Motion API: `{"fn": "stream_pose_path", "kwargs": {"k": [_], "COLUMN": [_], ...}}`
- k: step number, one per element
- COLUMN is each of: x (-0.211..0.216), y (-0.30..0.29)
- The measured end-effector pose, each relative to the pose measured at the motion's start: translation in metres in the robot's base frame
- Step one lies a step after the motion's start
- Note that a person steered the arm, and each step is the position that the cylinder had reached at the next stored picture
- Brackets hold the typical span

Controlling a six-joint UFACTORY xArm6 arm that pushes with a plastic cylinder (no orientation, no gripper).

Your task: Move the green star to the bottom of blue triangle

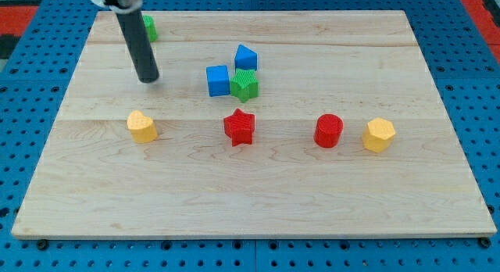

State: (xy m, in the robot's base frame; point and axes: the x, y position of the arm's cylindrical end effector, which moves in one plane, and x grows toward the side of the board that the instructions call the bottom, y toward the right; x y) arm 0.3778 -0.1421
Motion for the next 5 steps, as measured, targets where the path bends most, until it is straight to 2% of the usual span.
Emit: {"fn": "stream_pose_path", "kwargs": {"k": [1, 3, 4, 5], "x": [0.002, 0.033, 0.018, 0.013], "y": [0.08, 0.093, 0.148, 0.176]}}
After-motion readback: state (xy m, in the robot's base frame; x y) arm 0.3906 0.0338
